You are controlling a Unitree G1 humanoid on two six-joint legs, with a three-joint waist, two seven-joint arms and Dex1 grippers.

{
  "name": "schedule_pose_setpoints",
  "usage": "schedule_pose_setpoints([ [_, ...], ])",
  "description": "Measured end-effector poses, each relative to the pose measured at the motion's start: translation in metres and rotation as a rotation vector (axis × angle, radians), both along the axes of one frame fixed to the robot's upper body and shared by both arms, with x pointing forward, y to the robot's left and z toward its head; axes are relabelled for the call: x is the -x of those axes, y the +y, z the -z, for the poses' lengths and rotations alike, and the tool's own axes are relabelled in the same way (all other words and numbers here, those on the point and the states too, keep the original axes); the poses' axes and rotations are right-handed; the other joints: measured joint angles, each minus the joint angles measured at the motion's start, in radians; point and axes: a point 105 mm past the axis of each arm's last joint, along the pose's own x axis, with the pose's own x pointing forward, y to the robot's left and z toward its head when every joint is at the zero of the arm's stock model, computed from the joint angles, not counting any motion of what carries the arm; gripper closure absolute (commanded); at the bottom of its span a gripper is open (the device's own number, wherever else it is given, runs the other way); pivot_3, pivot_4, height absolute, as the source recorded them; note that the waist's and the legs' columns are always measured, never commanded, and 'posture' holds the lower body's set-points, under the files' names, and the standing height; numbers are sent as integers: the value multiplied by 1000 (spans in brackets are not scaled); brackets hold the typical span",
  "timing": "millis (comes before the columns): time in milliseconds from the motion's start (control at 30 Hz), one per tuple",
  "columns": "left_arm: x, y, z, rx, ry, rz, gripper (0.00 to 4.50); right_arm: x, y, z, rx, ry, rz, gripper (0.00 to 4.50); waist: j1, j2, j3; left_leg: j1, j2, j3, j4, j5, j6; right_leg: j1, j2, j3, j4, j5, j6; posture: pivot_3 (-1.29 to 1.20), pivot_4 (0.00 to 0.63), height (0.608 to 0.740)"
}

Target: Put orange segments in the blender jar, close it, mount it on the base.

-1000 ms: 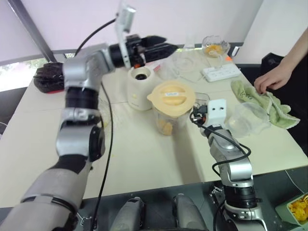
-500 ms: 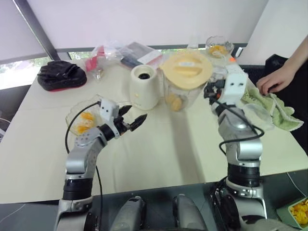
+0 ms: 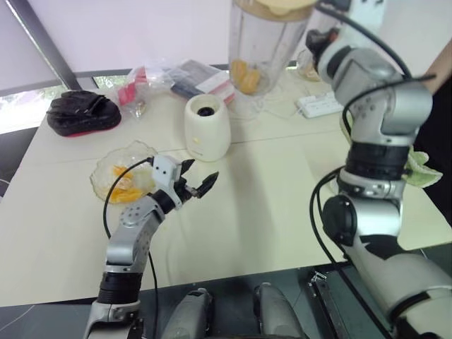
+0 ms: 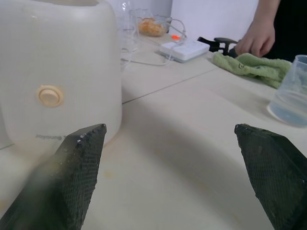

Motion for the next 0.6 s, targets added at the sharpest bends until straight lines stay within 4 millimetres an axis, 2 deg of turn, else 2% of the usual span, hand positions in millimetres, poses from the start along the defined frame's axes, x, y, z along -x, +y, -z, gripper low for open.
schedule_pose_setpoints([
  [67,1,3,4,-2,8,-18,31,-17,15,8,33,61,-16,3546,-5,0,0,0,0,1,-1,0,0,-1,0,0,0,0,0,0,150,740],
  [167,5,8,13,-6,30,-42,31,-31,40,18,65,92,-47,3546,-21,1,0,-1,0,1,-3,0,0,-3,0,0,-1,0,0,0,150,740],
  [267,10,11,17,-13,37,-57,31,-38,62,19,81,85,-76,3546,-26,0,1,-2,0,1,-3,0,0,-3,0,0,-1,0,0,0,150,740],
  [467,23,14,12,-20,8,-91,31,-42,83,9,77,34,-92,3546,-23,0,1,-3,0,0,-3,0,0,-3,1,0,-2,0,0,0,150,740],
  [600,25,13,5,-19,-18,-111,31,-44,86,12,65,29,-97,3546,-23,0,1,-2,0,0,-3,0,0,-3,1,0,-2,0,0,0,150,740],
])
